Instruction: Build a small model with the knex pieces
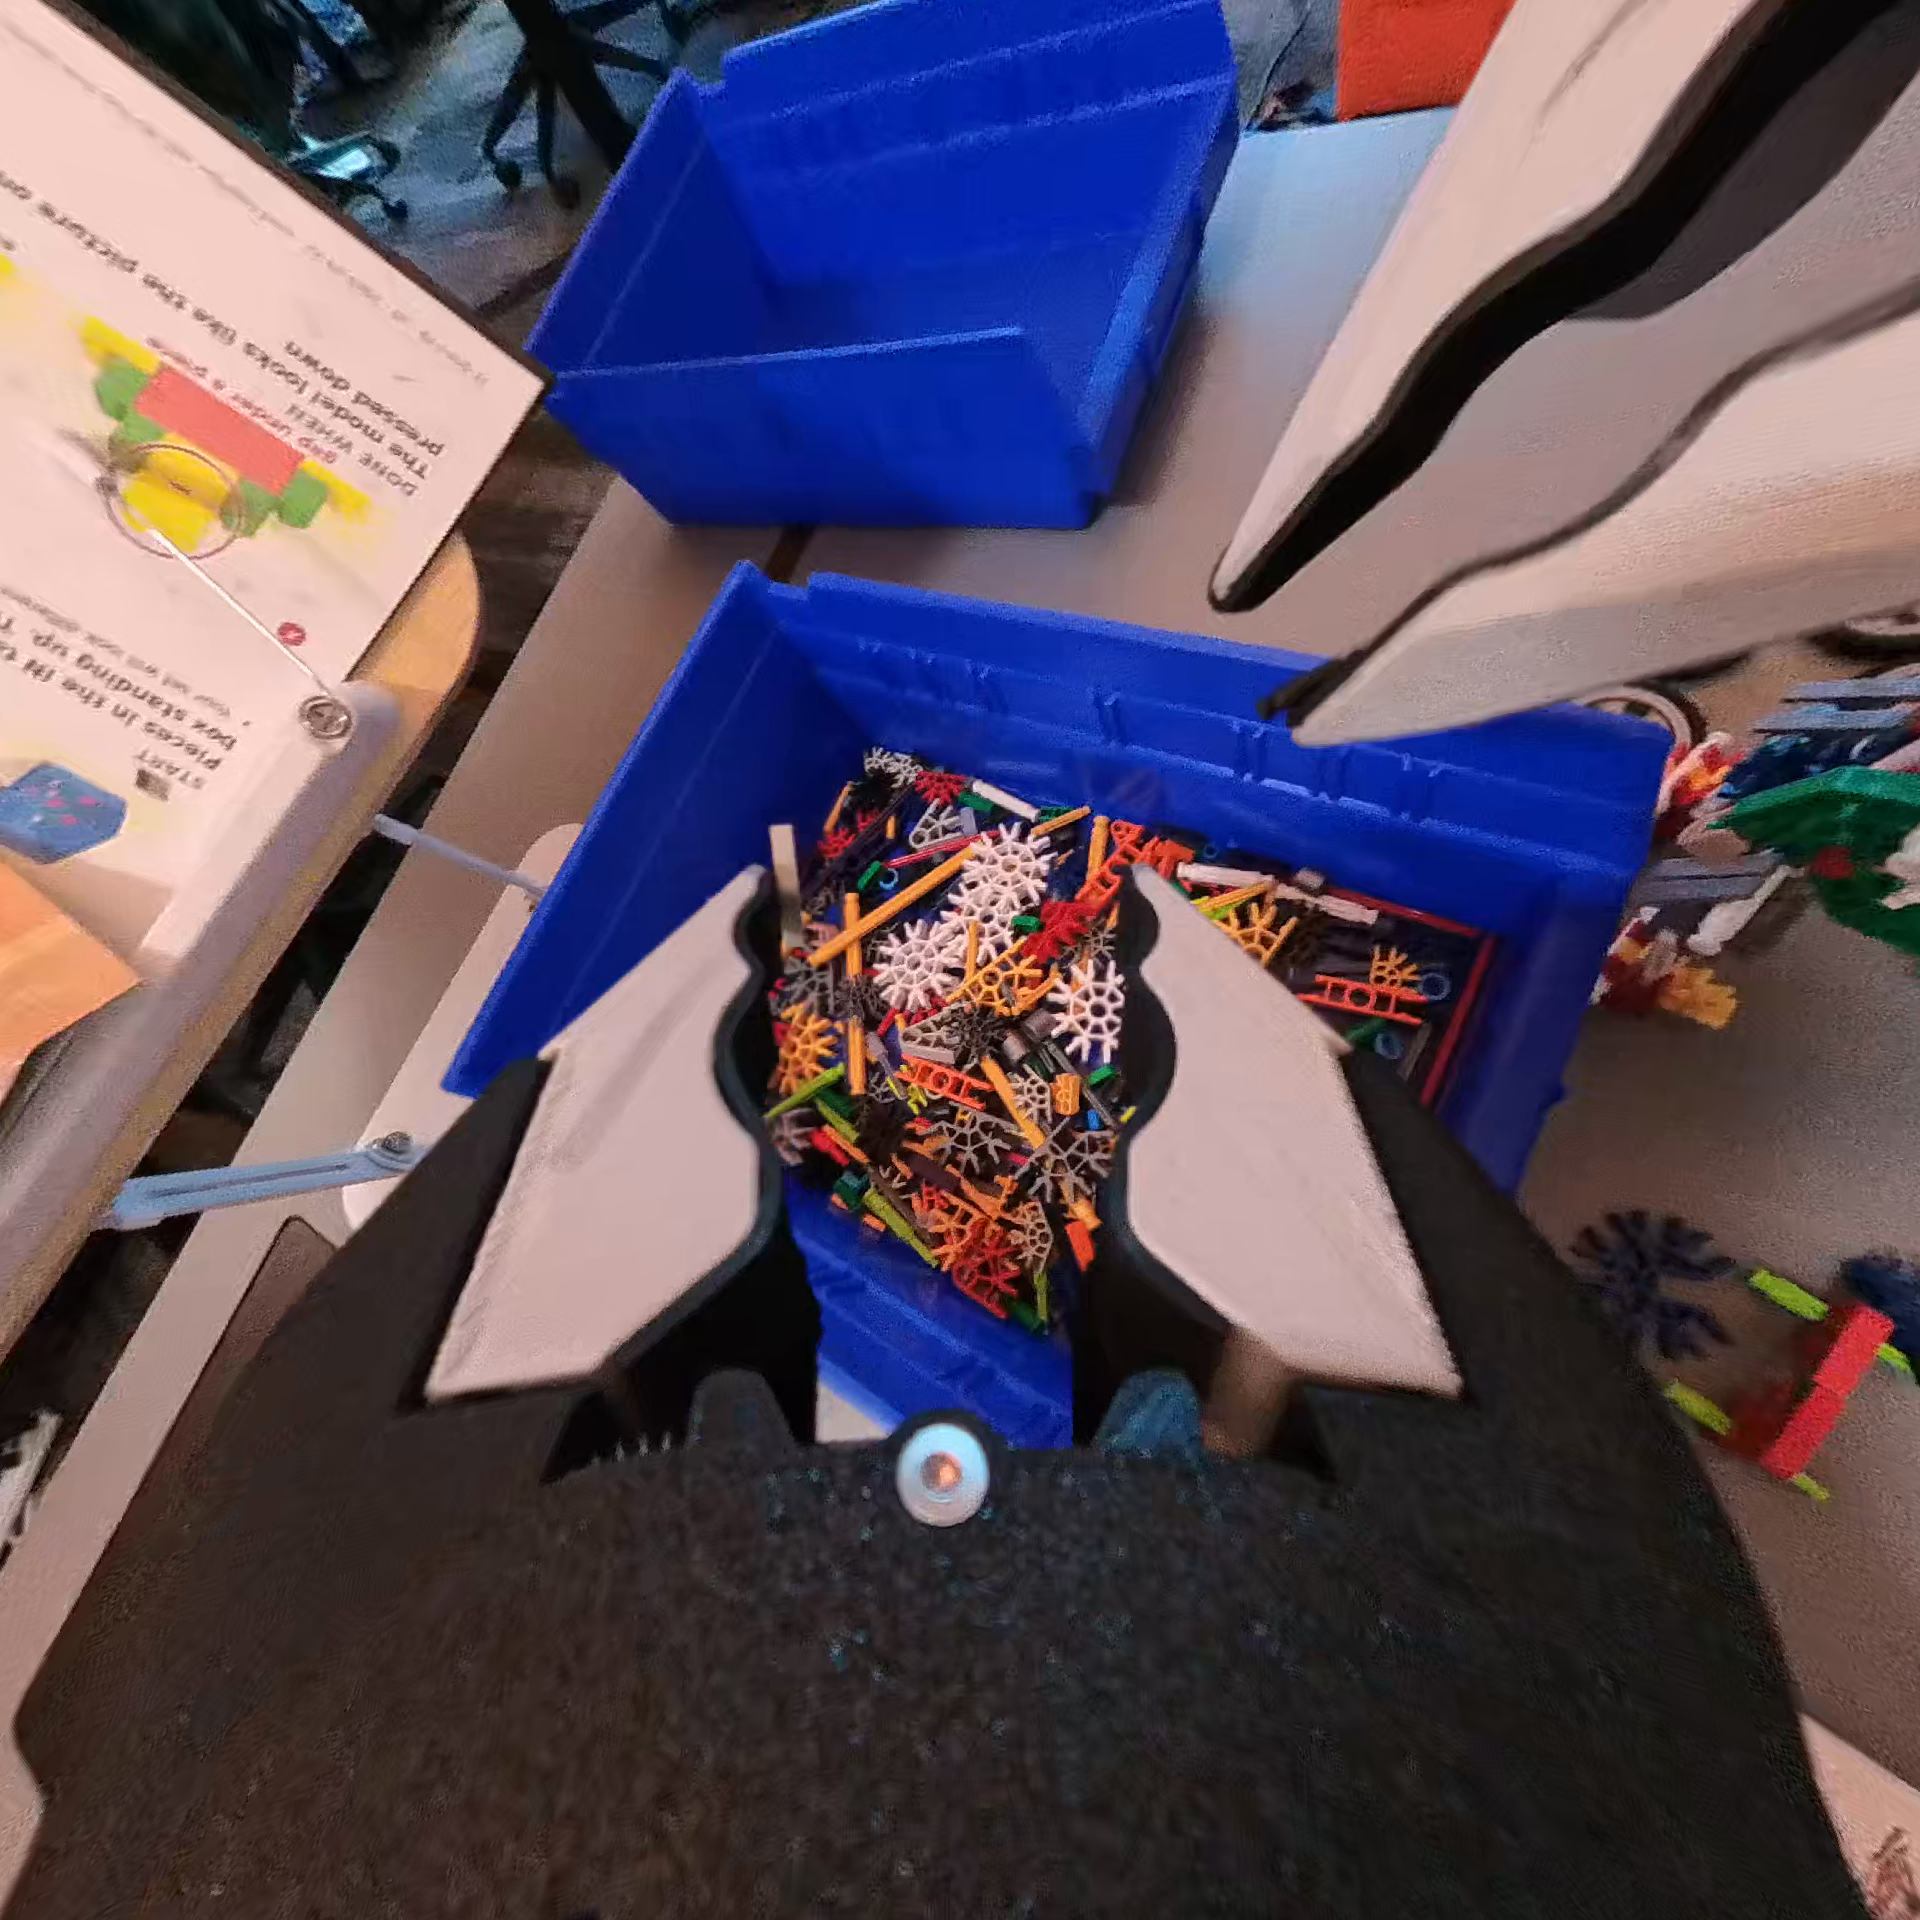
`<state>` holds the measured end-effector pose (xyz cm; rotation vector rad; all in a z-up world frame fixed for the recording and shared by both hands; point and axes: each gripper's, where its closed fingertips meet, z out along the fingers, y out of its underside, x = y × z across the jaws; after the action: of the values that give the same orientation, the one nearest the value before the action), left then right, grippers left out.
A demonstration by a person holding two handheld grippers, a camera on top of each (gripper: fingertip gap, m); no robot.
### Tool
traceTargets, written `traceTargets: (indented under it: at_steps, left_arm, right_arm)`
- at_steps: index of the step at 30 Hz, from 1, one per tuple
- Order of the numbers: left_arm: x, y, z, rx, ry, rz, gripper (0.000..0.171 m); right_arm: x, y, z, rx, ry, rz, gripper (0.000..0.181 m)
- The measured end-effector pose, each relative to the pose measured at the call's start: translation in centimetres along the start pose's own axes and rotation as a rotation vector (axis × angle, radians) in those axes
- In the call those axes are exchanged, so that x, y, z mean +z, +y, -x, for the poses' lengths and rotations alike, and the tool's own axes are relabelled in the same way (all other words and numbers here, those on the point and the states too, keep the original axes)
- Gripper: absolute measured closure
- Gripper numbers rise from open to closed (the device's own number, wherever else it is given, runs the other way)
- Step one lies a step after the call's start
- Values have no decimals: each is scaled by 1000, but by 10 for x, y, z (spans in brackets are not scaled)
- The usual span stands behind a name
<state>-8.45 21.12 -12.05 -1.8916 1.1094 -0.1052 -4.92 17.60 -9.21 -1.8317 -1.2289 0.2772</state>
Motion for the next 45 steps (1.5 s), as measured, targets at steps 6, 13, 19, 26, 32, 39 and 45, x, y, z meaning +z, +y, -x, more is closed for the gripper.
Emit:
traceTargets:
  at_steps: [6, 13, 19, 26, 32, 39, 45]
  left_arm:
    - [4, 8, -2, 4, 52, 6, 164]
    - [0, -3, -4, 5, 70, -63, 170]
    - [-18, -21, -17, 6, 131, -137, 135]
    - [-37, -48, -89, 115, 440, -263, 126]
    - [-28, -41, -150, 276, 581, -206, 126]
    - [-2, -30, -184, 335, 623, -137, 138]
    - [1, -30, -186, 335, 634, -146, 161]
  right_arm:
    - [18, 13, -3, -72, -22, 117, 181]
    - [27, 16, -3, -105, -20, 141, 149]
    - [-9, 3, -3, -92, -12, 44, 147]
    - [-89, 27, 11, -54, -39, -13, 147]
    - [-105, 75, 35, -41, -109, 25, 150]
    - [-88, 102, 45, -48, -122, 83, 159]
    - [-76, 102, 41, -37, -89, 32, 172]
